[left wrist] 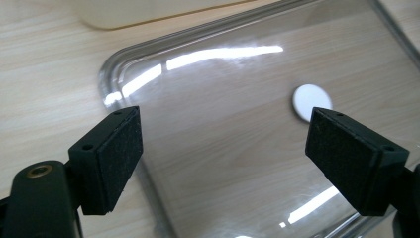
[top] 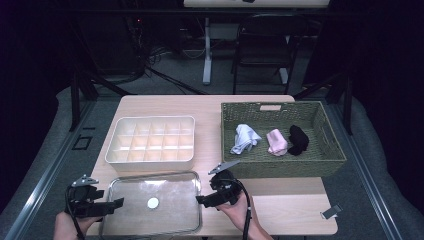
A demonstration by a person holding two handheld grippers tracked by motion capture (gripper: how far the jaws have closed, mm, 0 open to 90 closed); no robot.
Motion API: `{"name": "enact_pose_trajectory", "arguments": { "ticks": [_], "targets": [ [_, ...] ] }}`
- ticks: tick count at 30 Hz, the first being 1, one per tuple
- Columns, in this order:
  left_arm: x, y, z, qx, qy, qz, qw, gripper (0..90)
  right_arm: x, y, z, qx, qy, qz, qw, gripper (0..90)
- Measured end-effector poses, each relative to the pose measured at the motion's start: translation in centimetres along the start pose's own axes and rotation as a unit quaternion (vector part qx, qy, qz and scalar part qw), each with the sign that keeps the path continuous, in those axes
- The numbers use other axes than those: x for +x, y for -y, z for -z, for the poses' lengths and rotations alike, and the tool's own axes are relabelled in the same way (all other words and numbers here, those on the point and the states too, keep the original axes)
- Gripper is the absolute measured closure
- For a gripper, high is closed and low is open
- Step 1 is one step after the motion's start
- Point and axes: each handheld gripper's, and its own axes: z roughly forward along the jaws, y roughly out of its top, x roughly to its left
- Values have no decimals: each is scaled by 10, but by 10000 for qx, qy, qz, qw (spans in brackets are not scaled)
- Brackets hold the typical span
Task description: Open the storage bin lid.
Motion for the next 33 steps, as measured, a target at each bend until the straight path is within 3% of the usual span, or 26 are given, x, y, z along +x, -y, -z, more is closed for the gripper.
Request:
{"name": "enact_pose_trajectory", "arguments": {
  "ticks": [7,13,19,22,25,27,31,33],
  "targets": [
    [-17,-9,-7,-46,76,-234,9997,93,-5,13,13,86,23,144,9999,204],
    [-31,-16,-17,-44,104,-422,9990,32,-20,34,30,212,127,118,9996,164],
    [-43,-19,-20,-98,108,-617,9980,2,-24,47,46,55,298,149,9994,129],
    [-47,-20,-21,-145,116,-637,9978,1,-28,52,52,93,331,128,9993,98],
    [-53,-22,-22,-261,17,-814,9963,1,-30,57,55,125,419,142,9989,81],
    [-55,-21,-22,-414,30,-939,9947,1,-32,59,58,104,422,106,9990,64],
    [-52,-14,-28,-297,54,-1063,9939,1,-35,61,65,62,508,82,9987,43],
    [-50,-13,-29,-286,29,-994,9946,2,-37,61,68,38,549,71,9985,37]
  ]
}}
